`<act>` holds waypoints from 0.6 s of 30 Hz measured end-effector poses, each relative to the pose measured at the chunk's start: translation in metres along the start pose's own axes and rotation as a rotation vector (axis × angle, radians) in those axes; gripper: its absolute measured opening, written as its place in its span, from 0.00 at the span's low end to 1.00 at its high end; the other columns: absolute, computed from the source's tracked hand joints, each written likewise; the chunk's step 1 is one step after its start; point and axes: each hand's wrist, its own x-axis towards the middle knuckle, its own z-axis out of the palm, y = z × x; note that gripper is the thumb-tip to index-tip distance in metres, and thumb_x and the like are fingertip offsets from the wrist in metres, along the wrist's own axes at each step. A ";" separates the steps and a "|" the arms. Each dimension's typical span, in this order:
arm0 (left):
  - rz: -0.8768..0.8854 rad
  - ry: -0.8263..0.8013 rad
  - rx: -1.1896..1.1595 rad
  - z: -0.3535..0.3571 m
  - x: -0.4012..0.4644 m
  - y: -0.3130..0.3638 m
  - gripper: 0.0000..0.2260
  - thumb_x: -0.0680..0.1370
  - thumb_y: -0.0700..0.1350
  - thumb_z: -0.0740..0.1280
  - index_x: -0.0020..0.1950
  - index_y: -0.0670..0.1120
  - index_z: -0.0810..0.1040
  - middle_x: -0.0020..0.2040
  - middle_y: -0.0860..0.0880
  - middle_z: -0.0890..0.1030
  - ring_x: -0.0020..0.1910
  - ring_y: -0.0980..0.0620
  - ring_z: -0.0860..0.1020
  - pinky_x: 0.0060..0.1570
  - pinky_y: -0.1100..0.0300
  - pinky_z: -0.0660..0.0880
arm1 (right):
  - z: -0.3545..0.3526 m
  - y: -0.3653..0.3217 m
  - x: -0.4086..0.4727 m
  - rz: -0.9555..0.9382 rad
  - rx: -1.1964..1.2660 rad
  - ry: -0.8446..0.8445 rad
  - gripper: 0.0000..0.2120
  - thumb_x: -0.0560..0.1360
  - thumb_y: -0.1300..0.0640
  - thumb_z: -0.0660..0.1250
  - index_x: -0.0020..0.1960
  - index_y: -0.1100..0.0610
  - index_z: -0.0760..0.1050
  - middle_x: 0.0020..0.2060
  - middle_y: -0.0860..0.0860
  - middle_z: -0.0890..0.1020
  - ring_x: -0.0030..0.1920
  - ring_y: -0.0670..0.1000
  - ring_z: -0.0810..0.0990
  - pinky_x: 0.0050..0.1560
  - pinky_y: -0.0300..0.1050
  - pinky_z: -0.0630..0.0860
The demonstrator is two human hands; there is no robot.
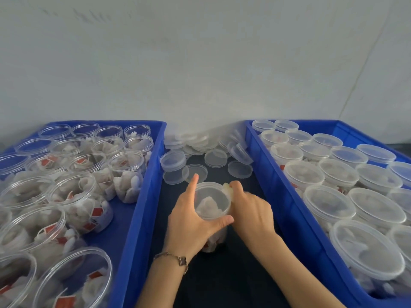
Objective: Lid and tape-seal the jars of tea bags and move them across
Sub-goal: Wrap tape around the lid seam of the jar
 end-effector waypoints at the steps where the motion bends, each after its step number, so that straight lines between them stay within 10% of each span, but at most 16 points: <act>1: -0.021 0.020 0.076 0.000 0.002 -0.001 0.55 0.54 0.71 0.71 0.74 0.66 0.45 0.65 0.60 0.68 0.61 0.62 0.67 0.56 0.64 0.65 | 0.003 0.001 0.000 -0.015 0.037 -0.015 0.23 0.77 0.53 0.63 0.67 0.52 0.57 0.48 0.51 0.79 0.44 0.52 0.80 0.37 0.44 0.72; 7: -0.046 0.089 0.317 -0.005 0.007 -0.004 0.54 0.54 0.74 0.65 0.75 0.56 0.54 0.65 0.55 0.73 0.63 0.54 0.70 0.52 0.60 0.70 | 0.017 0.018 -0.006 -0.057 0.253 -0.098 0.31 0.75 0.55 0.63 0.72 0.41 0.50 0.58 0.47 0.77 0.47 0.50 0.80 0.43 0.48 0.78; 12: -0.057 0.092 0.312 -0.012 0.007 -0.010 0.49 0.56 0.71 0.68 0.72 0.52 0.63 0.66 0.56 0.68 0.63 0.57 0.68 0.53 0.64 0.67 | 0.007 0.039 -0.012 -0.048 0.459 -0.400 0.30 0.75 0.49 0.65 0.65 0.26 0.51 0.40 0.40 0.75 0.39 0.44 0.79 0.43 0.46 0.80; 18: -0.079 0.039 0.419 -0.018 0.009 0.001 0.55 0.57 0.73 0.69 0.69 0.68 0.32 0.51 0.52 0.64 0.48 0.57 0.68 0.46 0.61 0.67 | -0.015 0.033 -0.024 -0.086 0.277 -0.172 0.41 0.66 0.28 0.62 0.68 0.26 0.37 0.59 0.41 0.76 0.50 0.46 0.79 0.44 0.40 0.74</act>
